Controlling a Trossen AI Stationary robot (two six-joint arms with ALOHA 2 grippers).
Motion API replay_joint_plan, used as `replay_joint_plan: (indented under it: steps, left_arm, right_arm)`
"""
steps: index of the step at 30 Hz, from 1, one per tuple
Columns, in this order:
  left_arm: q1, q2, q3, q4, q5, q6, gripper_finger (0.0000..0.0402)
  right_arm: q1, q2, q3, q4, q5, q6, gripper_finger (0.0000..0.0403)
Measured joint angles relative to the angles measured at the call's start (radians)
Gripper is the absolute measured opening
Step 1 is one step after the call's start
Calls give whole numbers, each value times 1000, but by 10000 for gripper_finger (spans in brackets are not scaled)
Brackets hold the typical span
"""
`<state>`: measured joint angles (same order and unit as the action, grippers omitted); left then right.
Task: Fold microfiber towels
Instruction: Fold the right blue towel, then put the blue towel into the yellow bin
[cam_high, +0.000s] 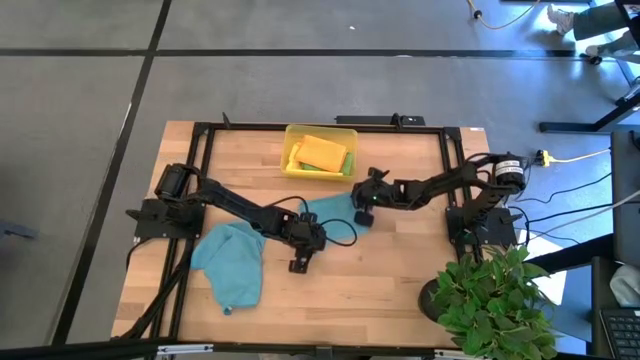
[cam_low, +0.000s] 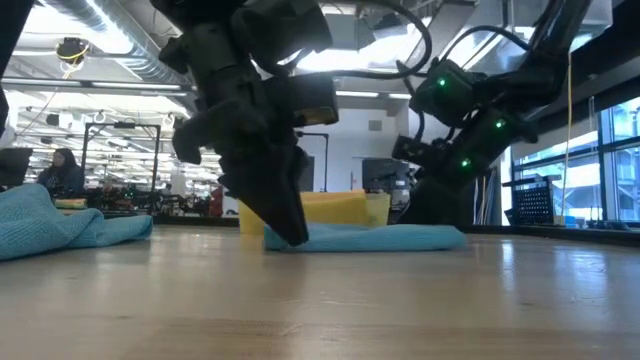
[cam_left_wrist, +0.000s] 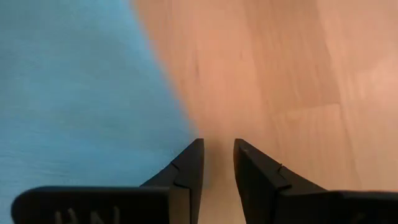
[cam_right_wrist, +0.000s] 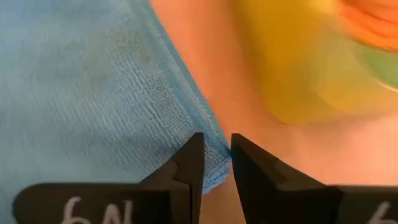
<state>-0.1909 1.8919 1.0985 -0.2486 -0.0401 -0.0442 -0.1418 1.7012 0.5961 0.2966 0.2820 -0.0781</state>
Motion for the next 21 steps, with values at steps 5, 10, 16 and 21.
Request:
replay_joint_plan:
  steps: [5, 10, 16, 21]
  left_arm:
    - [-8, 0, 0, -6, 27, -2, 78]
    - [-19, -7, 0, -8, 28, 0, 78]
    - [-46, -73, 0, -8, -36, 2, 78]
    - [-66, -95, 0, -58, -184, 3, 79]
  right_arm:
    - [-14, -2, 0, -1, 14, 59, 83]
    - [-7, -8, 0, -4, -79, 101, 83]
    - [33, -95, 0, -33, -108, 118, 83]
    - [83, -208, 0, -84, -108, 98, 83]
